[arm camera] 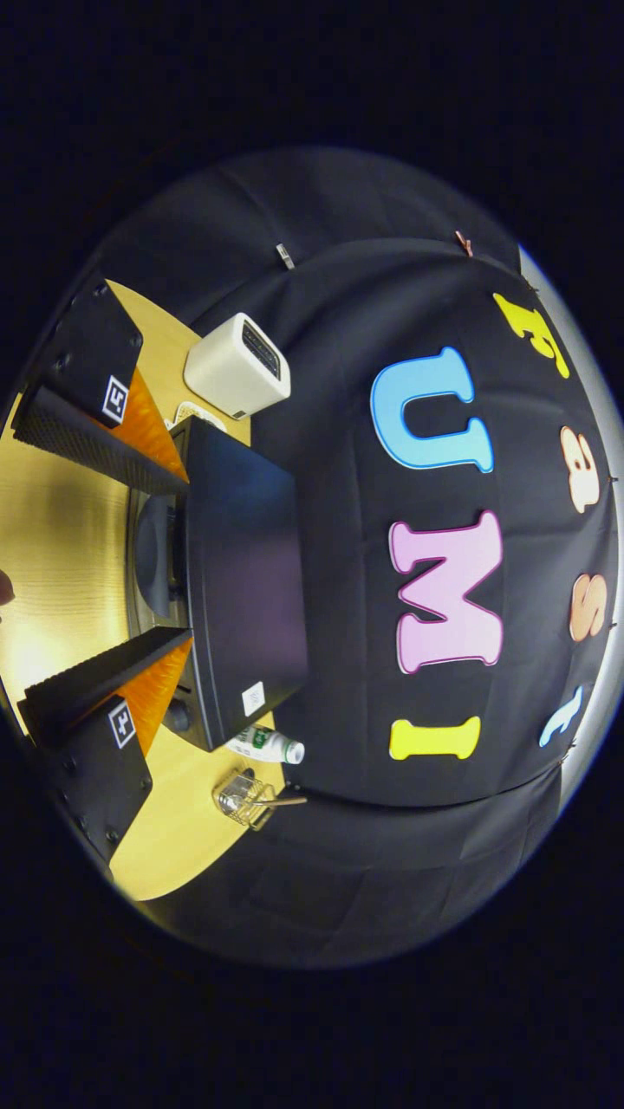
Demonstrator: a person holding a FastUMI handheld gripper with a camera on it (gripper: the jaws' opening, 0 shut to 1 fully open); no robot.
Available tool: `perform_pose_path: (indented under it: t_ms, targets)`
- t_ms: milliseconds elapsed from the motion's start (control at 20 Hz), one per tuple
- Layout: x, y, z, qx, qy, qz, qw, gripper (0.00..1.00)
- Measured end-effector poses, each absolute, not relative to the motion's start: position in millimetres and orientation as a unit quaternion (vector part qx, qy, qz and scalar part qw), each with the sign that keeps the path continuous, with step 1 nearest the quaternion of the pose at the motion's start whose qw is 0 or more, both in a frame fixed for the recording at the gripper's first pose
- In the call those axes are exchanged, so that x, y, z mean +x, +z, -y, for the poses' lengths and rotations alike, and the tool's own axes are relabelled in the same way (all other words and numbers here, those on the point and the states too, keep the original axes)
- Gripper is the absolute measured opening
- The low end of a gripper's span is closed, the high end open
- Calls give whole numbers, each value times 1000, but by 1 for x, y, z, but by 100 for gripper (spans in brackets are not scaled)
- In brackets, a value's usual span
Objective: Open the toaster oven, put the food inside, and close the toaster oven door.
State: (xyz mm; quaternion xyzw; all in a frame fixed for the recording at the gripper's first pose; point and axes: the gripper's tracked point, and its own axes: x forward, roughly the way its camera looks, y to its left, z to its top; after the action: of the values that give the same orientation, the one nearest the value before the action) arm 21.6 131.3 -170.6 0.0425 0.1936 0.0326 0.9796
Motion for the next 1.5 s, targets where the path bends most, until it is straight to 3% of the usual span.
perform_pose_path:
  t_ms: [850, 1500]
  targets:
    - [1, 19, 18, 31, -32, -18, 999, 98]
    - [1, 33, 61, 9, -45, 0, 999, 98]
